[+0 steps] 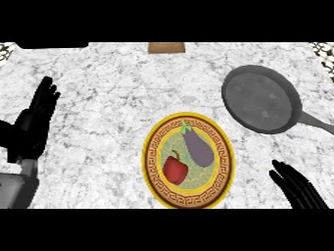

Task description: Pick the bell pepper from the plate and place it in the pan

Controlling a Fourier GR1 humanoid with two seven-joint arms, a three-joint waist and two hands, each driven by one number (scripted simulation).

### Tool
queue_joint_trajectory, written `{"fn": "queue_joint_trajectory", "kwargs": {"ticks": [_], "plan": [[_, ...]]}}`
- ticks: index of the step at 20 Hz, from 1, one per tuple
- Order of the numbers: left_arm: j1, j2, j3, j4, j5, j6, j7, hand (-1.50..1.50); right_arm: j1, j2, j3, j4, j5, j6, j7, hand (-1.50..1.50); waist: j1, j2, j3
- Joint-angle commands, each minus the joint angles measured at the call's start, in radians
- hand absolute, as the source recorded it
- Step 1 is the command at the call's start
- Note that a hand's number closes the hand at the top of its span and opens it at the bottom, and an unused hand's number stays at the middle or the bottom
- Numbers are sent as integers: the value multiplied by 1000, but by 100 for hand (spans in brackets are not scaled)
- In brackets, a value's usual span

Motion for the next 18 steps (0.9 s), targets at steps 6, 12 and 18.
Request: {"fn": "queue_joint_trajectory", "kwargs": {"ticks": [6,12,18], "plan": [[-33,-25,-4,20,-1,-32,-12,0,-156,7,100,-323,295,320,529,-150,43,8,0],[-41,-19,12,17,-14,-43,10,0,-467,184,261,-208,303,473,772,-150,51,5,4],[-54,-43,17,-11,-52,-36,48,0,-674,404,334,-35,256,582,848,-150,46,6,6]]}}
